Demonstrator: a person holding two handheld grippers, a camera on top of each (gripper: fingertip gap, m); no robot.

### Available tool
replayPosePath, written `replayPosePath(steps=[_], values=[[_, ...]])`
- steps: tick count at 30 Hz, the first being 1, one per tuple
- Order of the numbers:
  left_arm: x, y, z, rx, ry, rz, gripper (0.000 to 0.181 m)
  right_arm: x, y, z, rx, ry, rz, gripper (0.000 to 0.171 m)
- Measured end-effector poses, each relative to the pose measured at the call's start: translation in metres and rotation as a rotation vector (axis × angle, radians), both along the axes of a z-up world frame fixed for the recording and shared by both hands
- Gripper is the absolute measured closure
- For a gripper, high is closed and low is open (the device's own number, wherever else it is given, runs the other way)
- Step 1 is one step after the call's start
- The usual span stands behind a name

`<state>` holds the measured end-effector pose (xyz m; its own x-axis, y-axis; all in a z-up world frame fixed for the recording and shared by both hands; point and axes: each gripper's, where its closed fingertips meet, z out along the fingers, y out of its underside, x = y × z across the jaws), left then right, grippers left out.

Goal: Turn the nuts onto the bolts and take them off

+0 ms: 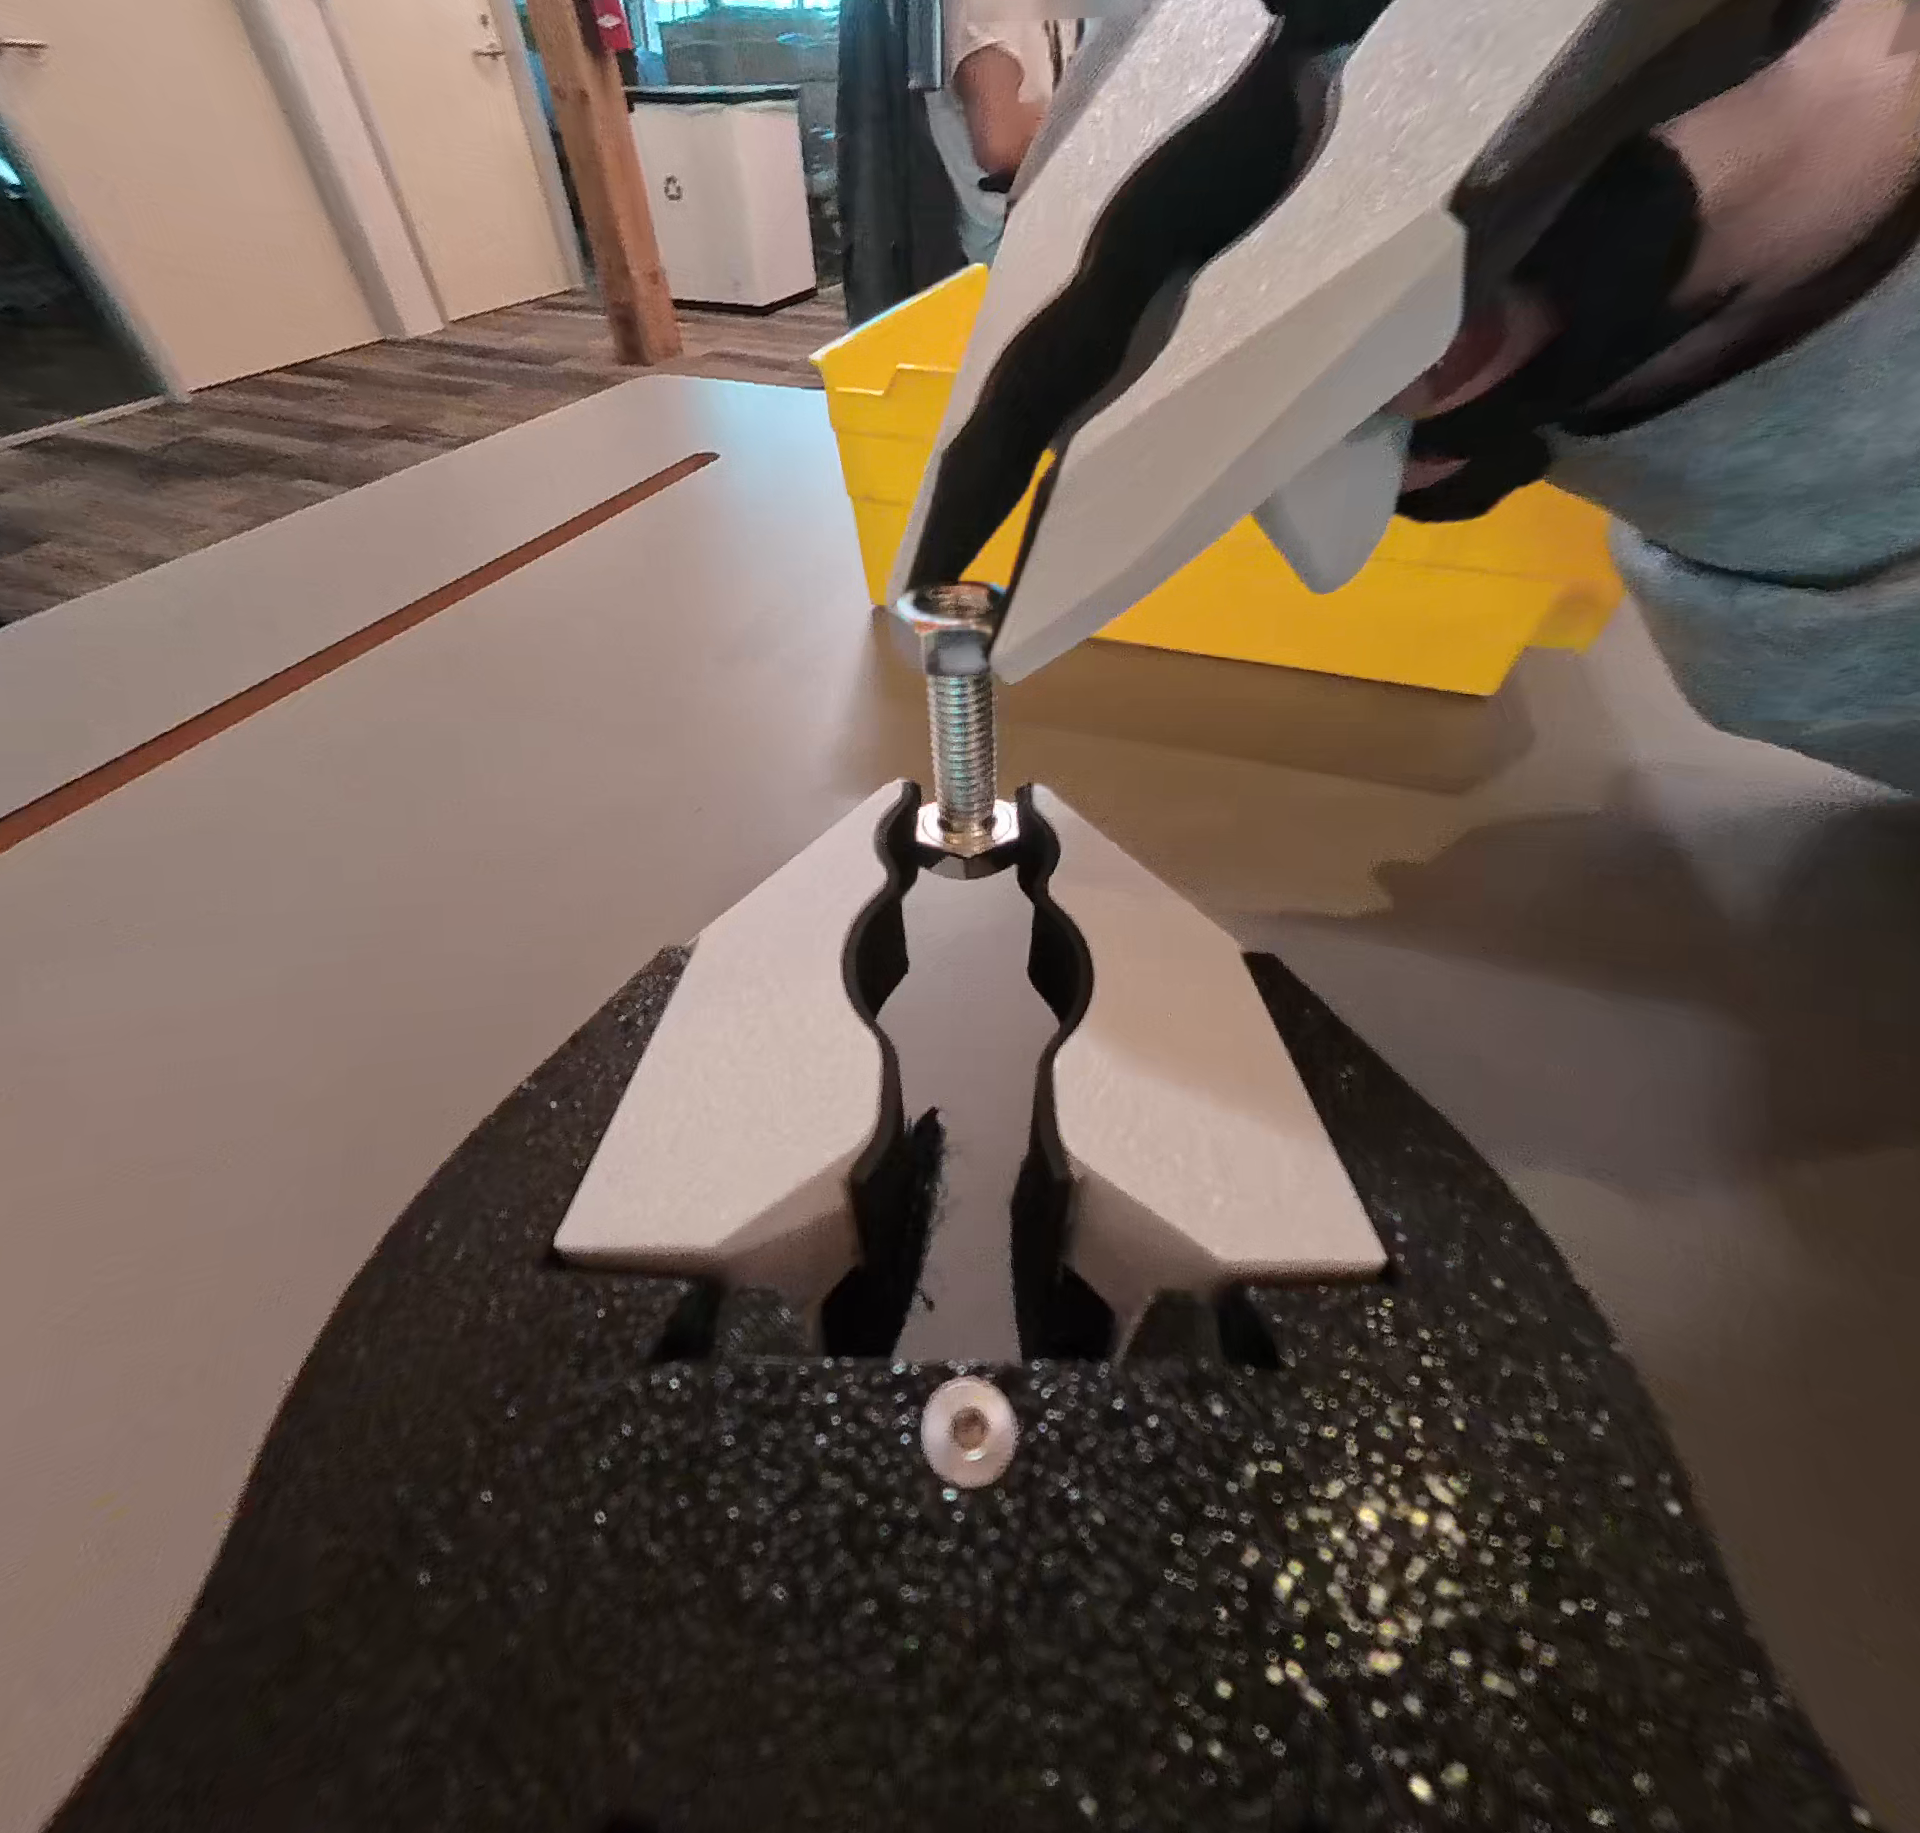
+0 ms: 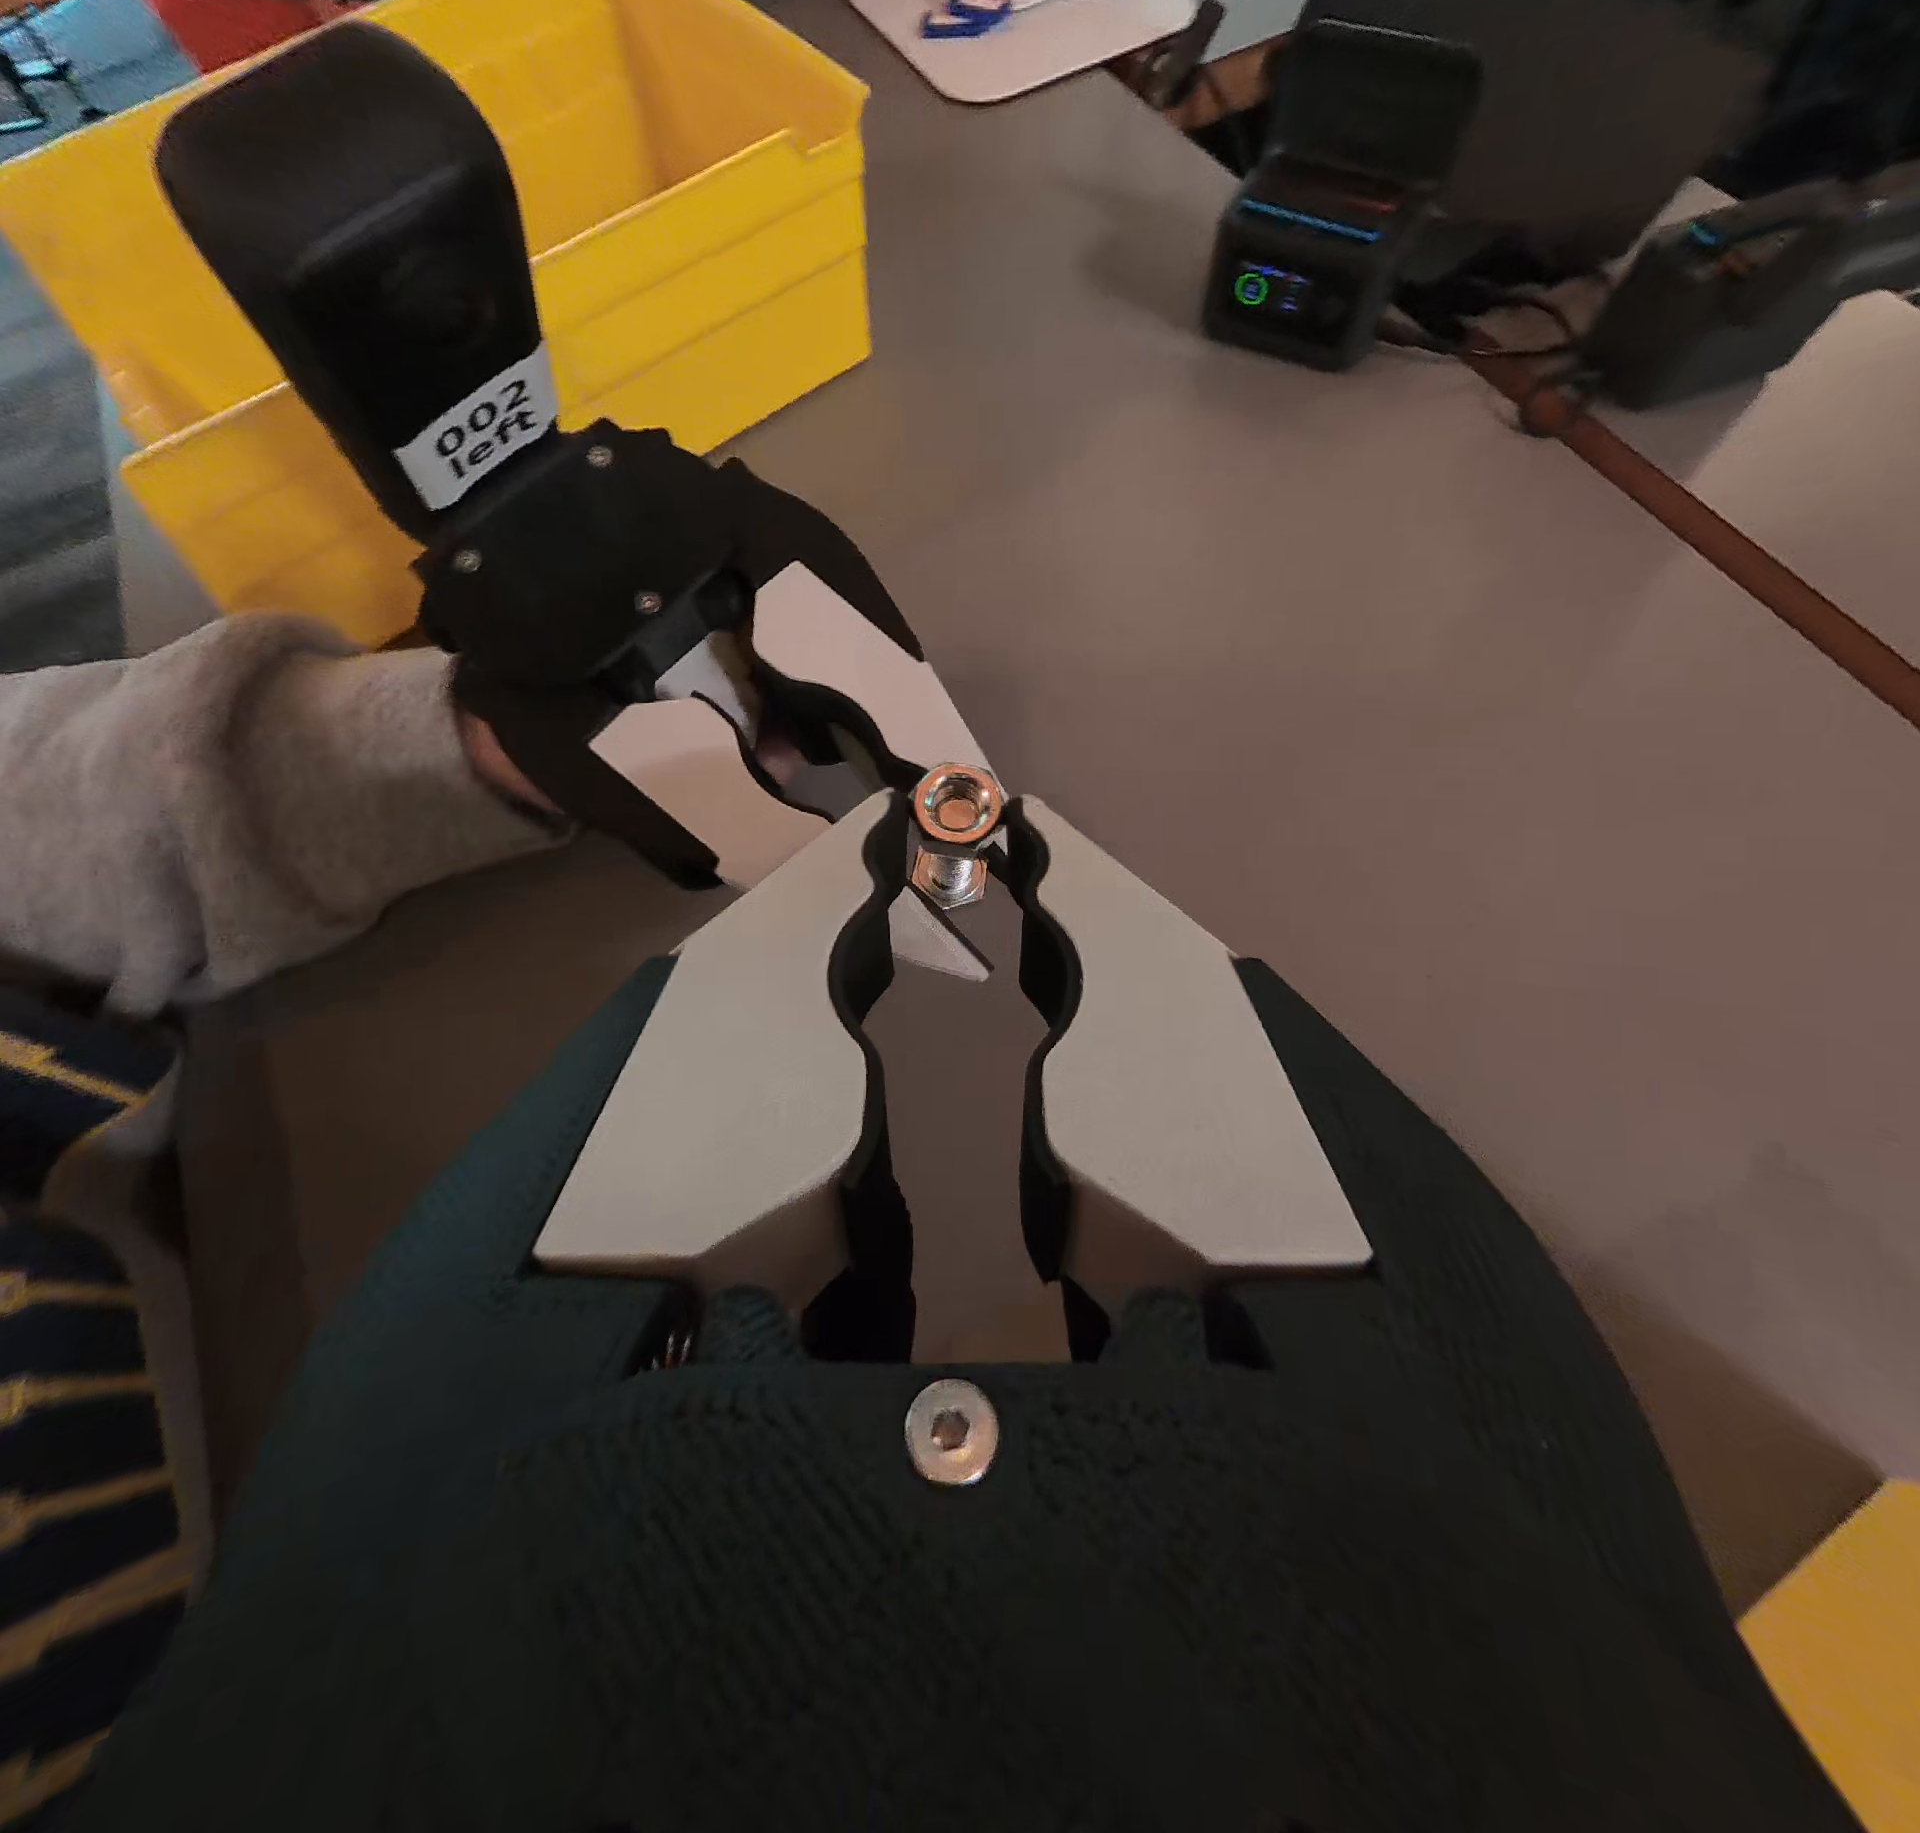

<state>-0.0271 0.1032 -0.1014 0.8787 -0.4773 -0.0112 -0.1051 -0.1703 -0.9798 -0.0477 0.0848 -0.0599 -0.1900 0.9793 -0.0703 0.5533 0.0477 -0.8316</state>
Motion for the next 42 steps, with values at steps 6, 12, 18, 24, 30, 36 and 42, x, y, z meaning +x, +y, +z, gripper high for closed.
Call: replayPosePath(steps=[6, 12, 18, 24, 30, 36, 42], values=[[0.001, 0.001, -0.003, -0.008, 0.006, 0.005, 0.165, 0.001, 0.002, -0.003, 0.03, 0.004, -0.028, 0.153], [0.003, 0.001, -0.003, -0.007, 0.011, -0.006, 0.165, 0.001, 0.0, 0.0, 0.06, 0.037, -0.015, 0.147], [0.013, -0.003, 0.006, 0.031, -0.048, -0.073, 0.165, -0.005, -0.018, 0.021, 0.09, 0.3, 0.084, 0.092], [0.021, -0.009, 0.019, 0.076, -0.128, -0.141, 0.165, -0.006, -0.04, 0.024, -0.084, 0.438, 0.174, 0.087], [0.013, -0.008, 0.018, 0.07, -0.146, -0.112, 0.165, -0.001, -0.044, 0.019, -0.152, 0.449, 0.19, 0.087], [0.006, -0.007, 0.017, 0.061, -0.136, -0.088, 0.165, 0.001, -0.031, 0.018, -0.145, 0.476, 0.132, 0.086], [0.012, -0.007, 0.012, 0.045, -0.103, -0.104, 0.165, -0.004, -0.045, 0.016, -0.165, 0.505, 0.182, 0.085]])
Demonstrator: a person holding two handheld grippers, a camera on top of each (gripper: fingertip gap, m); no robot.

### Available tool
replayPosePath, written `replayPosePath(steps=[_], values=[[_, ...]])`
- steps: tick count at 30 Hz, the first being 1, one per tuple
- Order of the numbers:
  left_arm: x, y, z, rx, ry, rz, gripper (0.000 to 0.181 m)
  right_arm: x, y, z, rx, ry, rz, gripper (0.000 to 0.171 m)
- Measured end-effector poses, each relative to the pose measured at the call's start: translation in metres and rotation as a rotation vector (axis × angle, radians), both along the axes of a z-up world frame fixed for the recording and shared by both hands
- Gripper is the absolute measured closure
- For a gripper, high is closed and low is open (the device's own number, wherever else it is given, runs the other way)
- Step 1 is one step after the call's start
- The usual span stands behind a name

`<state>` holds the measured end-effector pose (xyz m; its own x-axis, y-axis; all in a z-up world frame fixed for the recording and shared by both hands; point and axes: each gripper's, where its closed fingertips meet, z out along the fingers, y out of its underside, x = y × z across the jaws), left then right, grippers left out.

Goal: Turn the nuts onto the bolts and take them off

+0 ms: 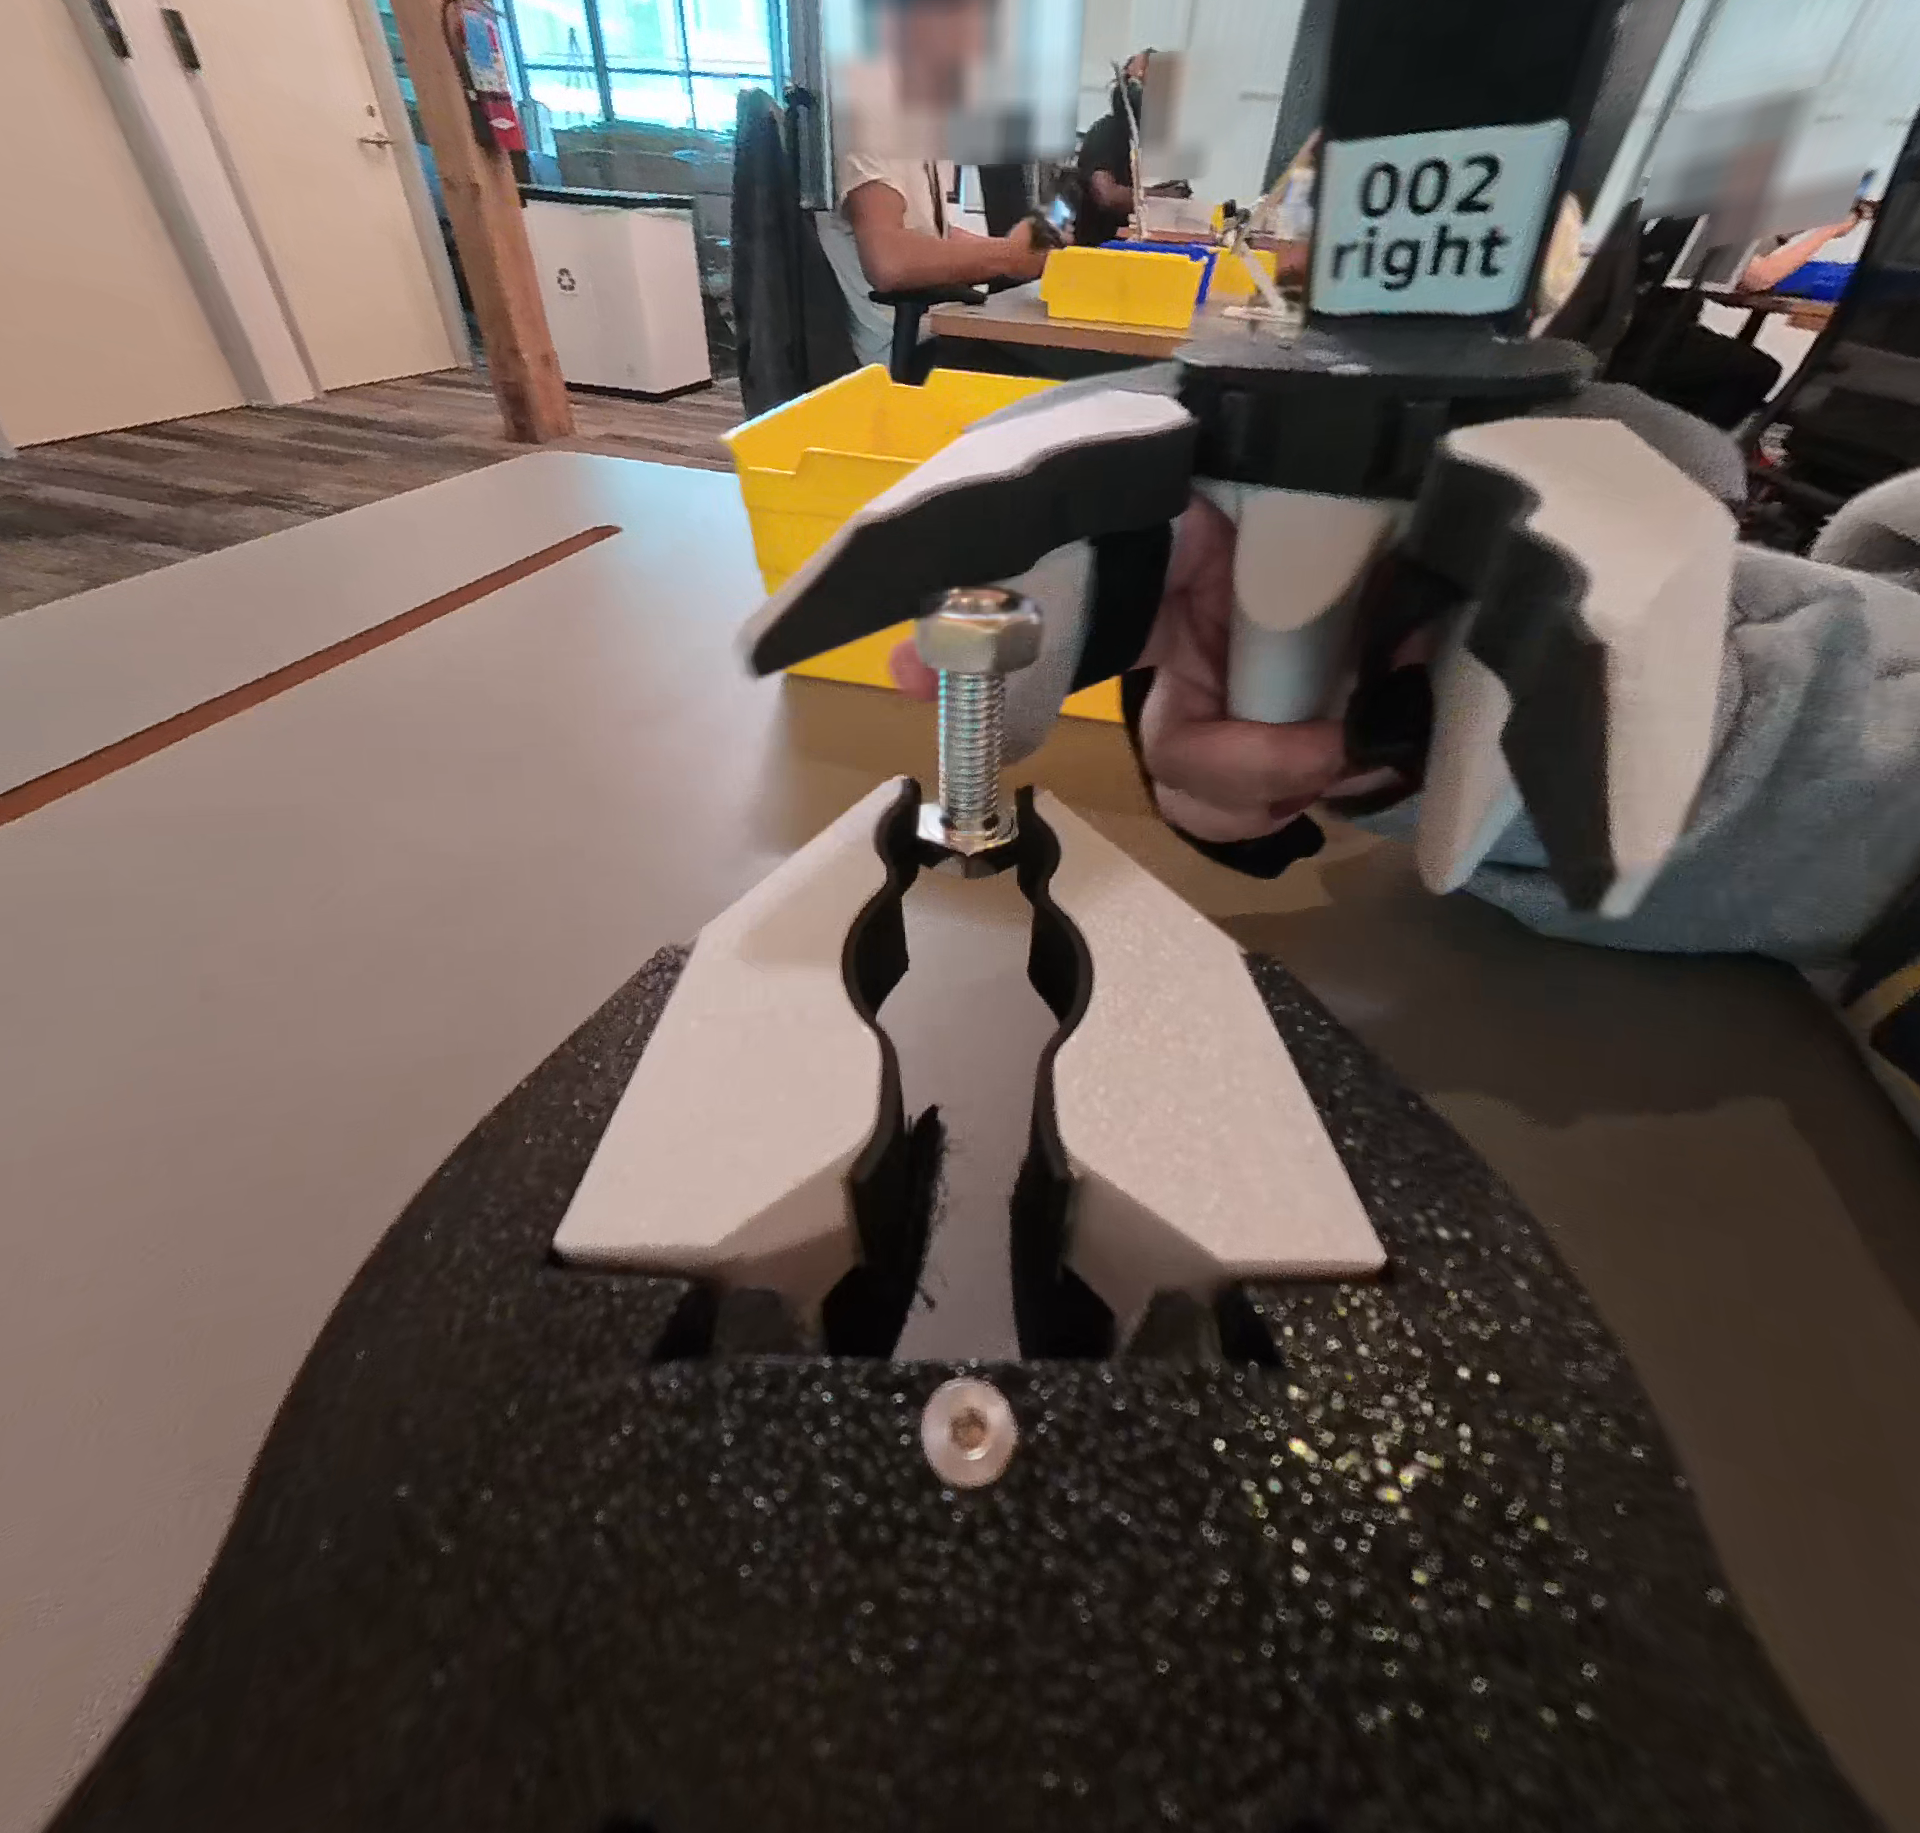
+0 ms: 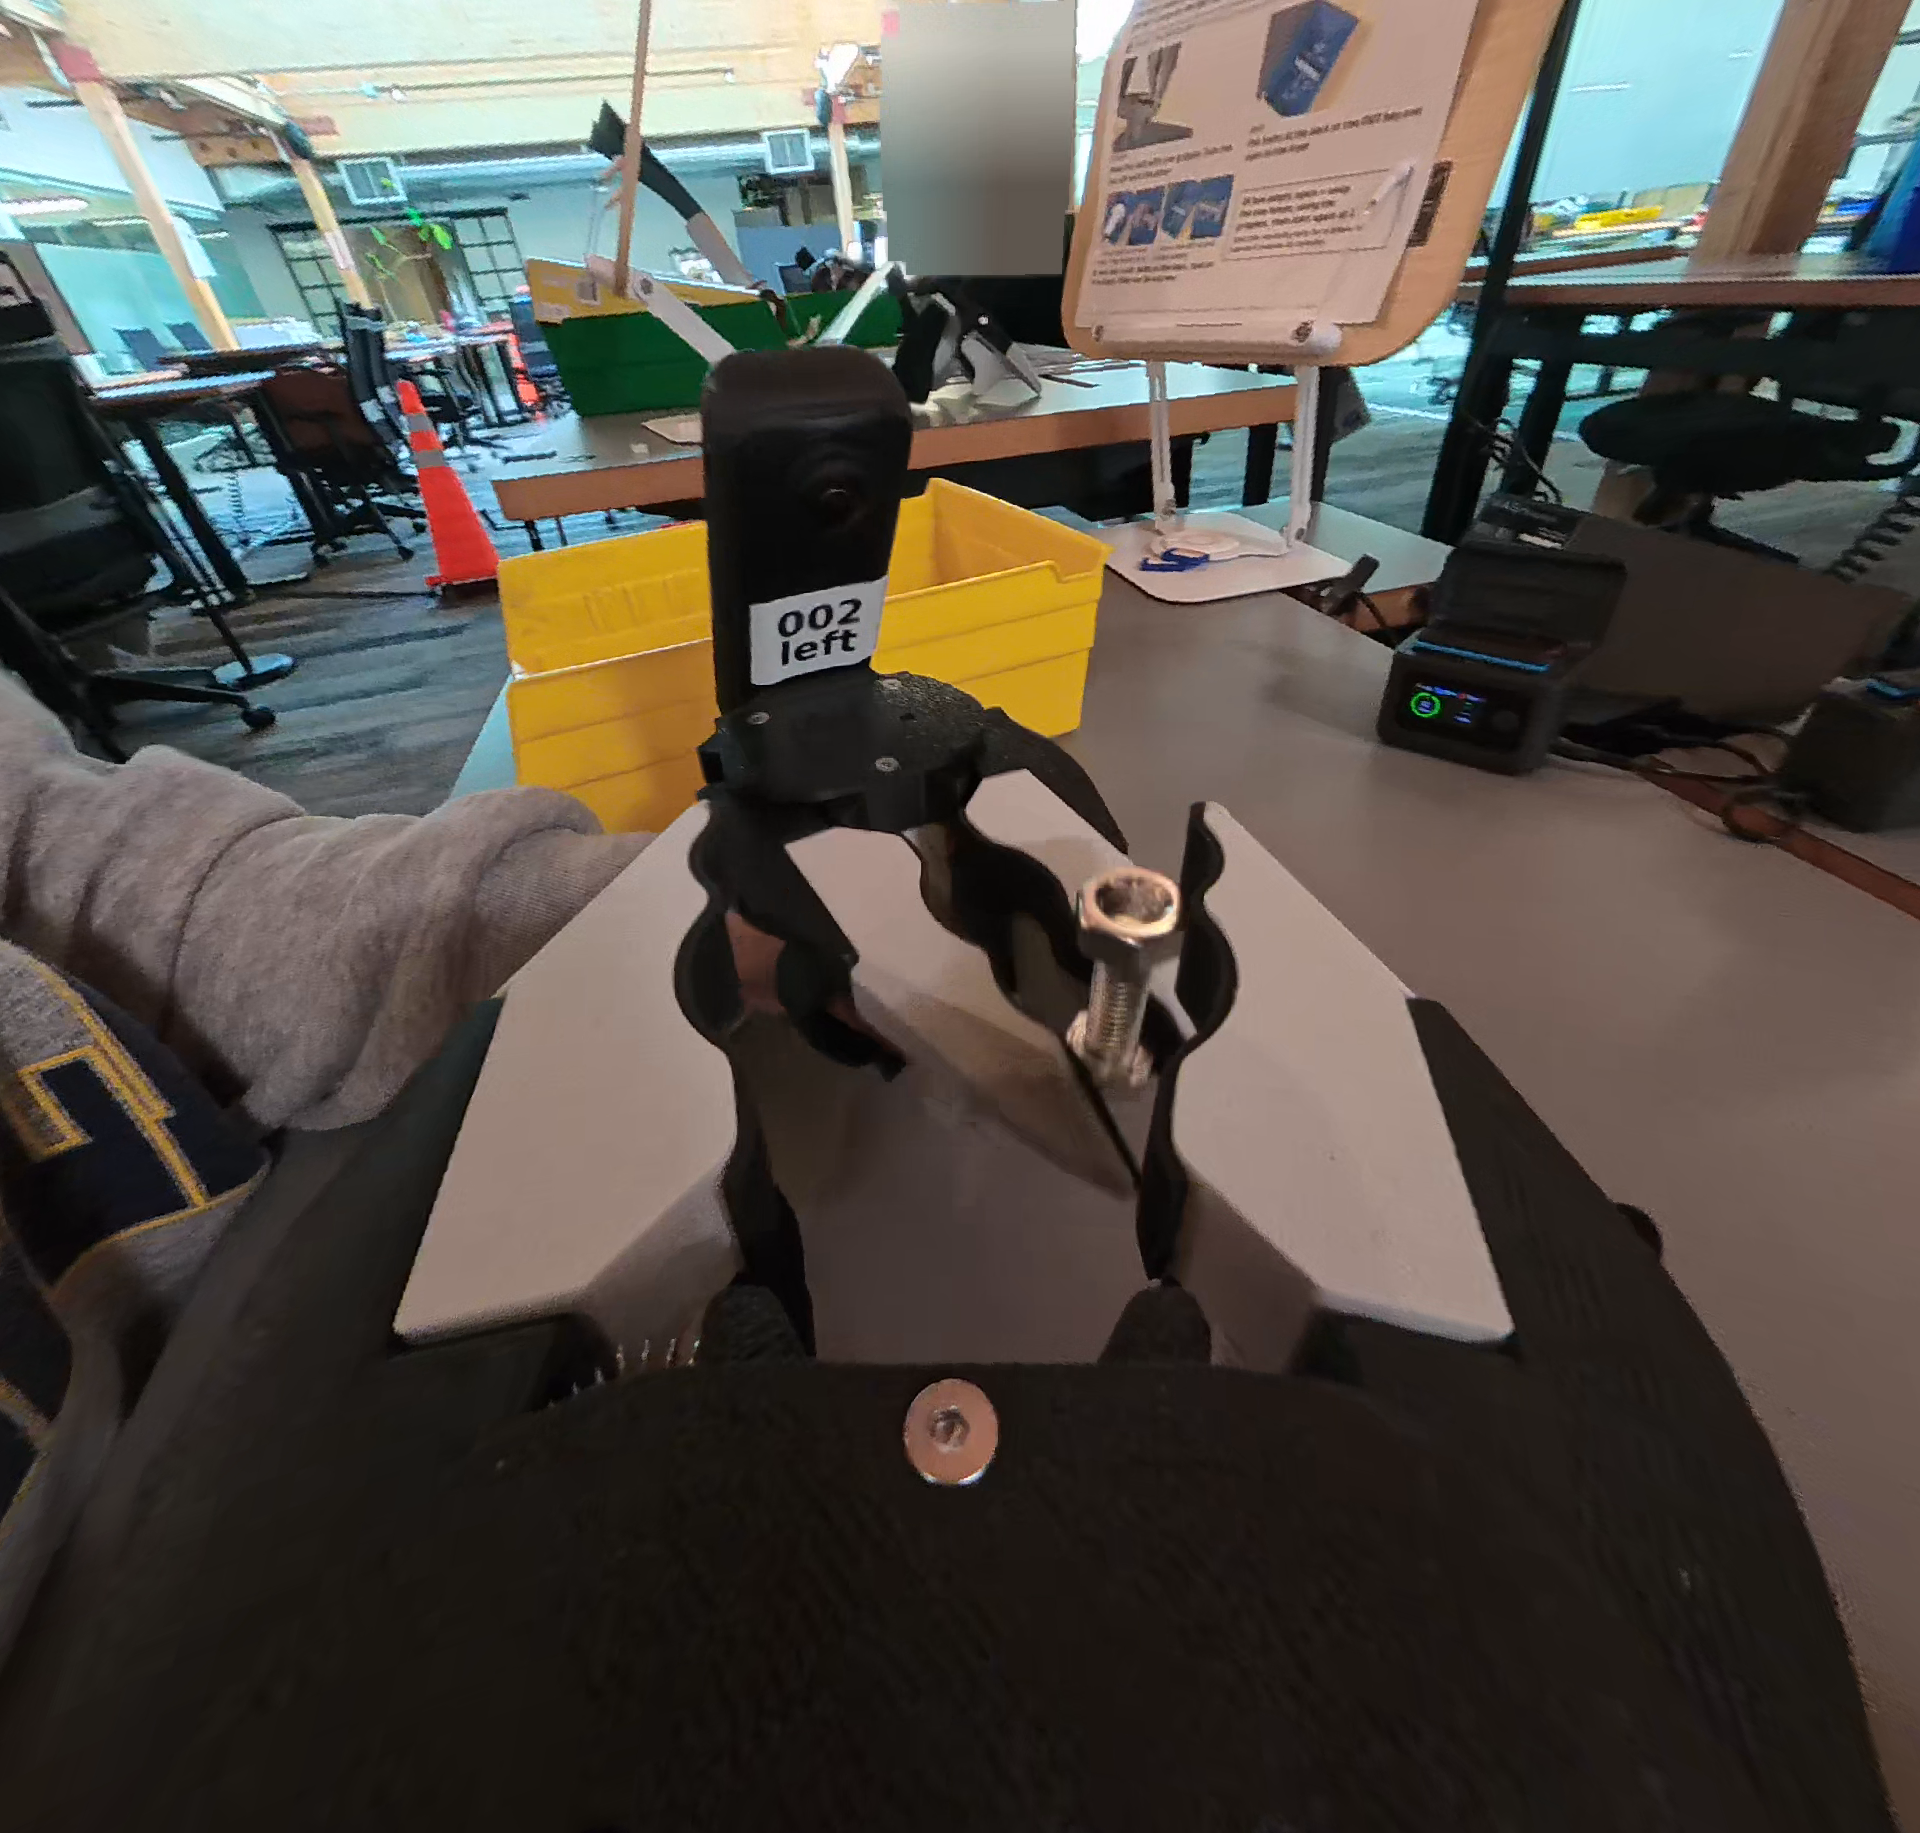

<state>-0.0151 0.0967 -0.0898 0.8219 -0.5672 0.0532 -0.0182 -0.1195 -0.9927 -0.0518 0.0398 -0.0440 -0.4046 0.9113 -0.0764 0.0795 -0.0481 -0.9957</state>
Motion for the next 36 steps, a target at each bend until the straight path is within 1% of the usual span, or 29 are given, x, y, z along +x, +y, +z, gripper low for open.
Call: replayPosePath(steps=[2, 3, 5, 7, 9, 10, 11, 12, 13, 14, 15, 17, 18, 21, 22, 23, 24, 25, 26, 27, 28, 31, 33, 35, 36], values=[[-0.017, 0.005, 0.002, -0.002, -0.038, 0.068, 0.165, 0.007, 0.01, -0.001, 0.021, 0.023, -0.044, 0.085], [-0.022, 0.005, 0.003, -0.002, -0.054, 0.079, 0.165, 0.01, 0.015, 0.0, 0.026, 0.042, -0.066, 0.087], [-0.018, 0.005, 0.0, -0.007, -0.02, 0.062, 0.165, 0.007, 0.019, 0.004, 0.012, 0.072, -0.09, 0.085], [0.001, 0.001, 0.0, -0.005, -0.006, -0.008, 0.165, -0.002, 0.013, 0.004, 0.01, 0.064, -0.062, 0.082], [0.009, 0.0, -0.001, -0.01, 0.004, -0.034, 0.165, -0.008, 0.004, 0.001, 0.01, 0.045, -0.017, 0.081], [0.005, 0.0, -0.002, -0.016, 0.002, -0.019, 0.165, -0.008, 0.001, -0.002, 0.011, 0.028, 0.004, 0.079], [-0.005, 0.002, -0.001, -0.013, -0.014, 0.02, 0.165, -0.006, 0.0, -0.005, 0.016, 0.014, 0.014, 0.082], [-0.018, 0.002, 0.001, -0.01, -0.038, 0.059, 0.165, -0.002, 0.002, -0.006, 0.023, 0.016, 0.004, 0.078], [-0.033, 0.002, 0.005, -0.002, -0.062, 0.113, 0.165, 0.003, 0.006, -0.006, 0.035, 0.029, -0.008, 0.082], [-0.042, 0.001, 0.008, 0.009, -0.08, 0.142, 0.165, 0.006, 0.011, -0.005, 0.04, 0.042, -0.026, 0.093], [-0.044, 0.0, 0.012, 0.019, -0.088, 0.137, 0.165, 0.006, 0.016, -0.005, 0.029, 0.049, -0.047, 0.094], [-0.029, 0.0, 0.009, 0.013, -0.045, 0.085, 0.165, 0.001, 0.014, -0.002, -0.02, 0.035, -0.019, 0.093], [-0.017, 0.0, 0.005, 0.001, -0.016, 0.048, 0.165, -0.004, 0.013, -0.001, -0.033, 0.024, -0.012, 0.088], [0.005, -0.003, 0.0, -0.01, -0.004, -0.039, 0.165, -0.011, 0.005, -0.004, -0.015, -0.003, 0.025, 0.087], [0.003, -0.003, 0.0, -0.009, -0.002, -0.031, 0.165, -0.009, 0.001, -0.007, -0.01, -0.021, 0.048, 0.089], [-0.007, 0.0, 0.001, -0.006, -0.009, 0.016, 0.165, -0.006, 0.001, -0.01, 0.003, -0.041, 0.056, 0.091], [-0.019, 0.0, 0.001, -0.007, -0.022, 0.057, 0.165, 0.0, 0.003, -0.012, 0.015, -0.048, 0.053, 0.087], [-0.034, 0.002, 0.003, -0.008, -0.045, 0.112, 0.165, 0.007, 0.008, -0.013, 0.029, -0.044, 0.045, 0.092], [-0.044, 0.002, 0.005, -0.004, -0.057, 0.142, 0.165, 0.012, 0.013, -0.013, 0.036, -0.031, 0.03, 0.105], [-0.047, 0.001, 0.005, 0.001, -0.052, 0.143, 0.165, 0.012, 0.021, -0.012, 0.03, -0.021, -0.005, 0.104], [-0.043, 0.0, 0.004, 0.001, -0.03, 0.13, 0.165, 0.011, 0.024, -0.01, 0.019, -0.017, -0.018, 0.1], [-0.016, 0.0, -0.009, -0.029, 0.08, 0.038, 0.165, 0.002, 0.018, -0.009, 0.013, -0.051, 0.024, 0.092], [-0.001, -0.002, -0.012, -0.03, 0.102, -0.017, 0.165, -0.003, 0.01, -0.012, 0.024, -0.08, 0.061, 0.092], [-0.005, -0.001, -0.011, -0.022, 0.095, 0.004, 0.165, 0.001, 0.0, -0.015, 0.012, -0.106, 0.119, 0.095], [-0.015, 0.001, -0.011, -0.003, 0.101, 0.048, 0.165, 0.005, 0.001, -0.016, 0.014, -0.11, 0.111, 0.089]])
